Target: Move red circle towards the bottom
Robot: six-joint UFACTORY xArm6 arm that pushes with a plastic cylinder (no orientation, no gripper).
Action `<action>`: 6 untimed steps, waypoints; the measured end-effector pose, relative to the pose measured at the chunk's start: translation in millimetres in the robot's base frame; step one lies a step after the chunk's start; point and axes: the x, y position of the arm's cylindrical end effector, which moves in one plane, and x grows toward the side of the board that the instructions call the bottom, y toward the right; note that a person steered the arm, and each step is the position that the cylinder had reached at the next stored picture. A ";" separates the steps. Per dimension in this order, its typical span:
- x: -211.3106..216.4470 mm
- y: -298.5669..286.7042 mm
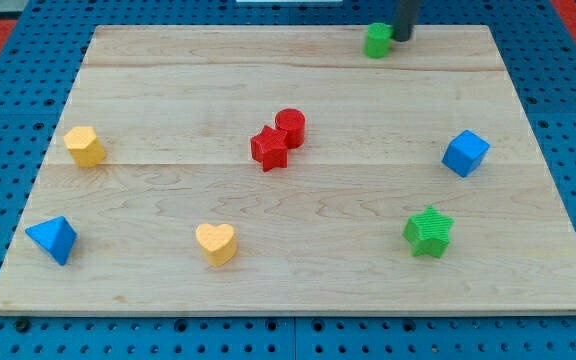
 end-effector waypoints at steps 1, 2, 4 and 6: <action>35.8 -109.7; 61.0 -180.0; 97.5 -238.0; 201.1 -276.9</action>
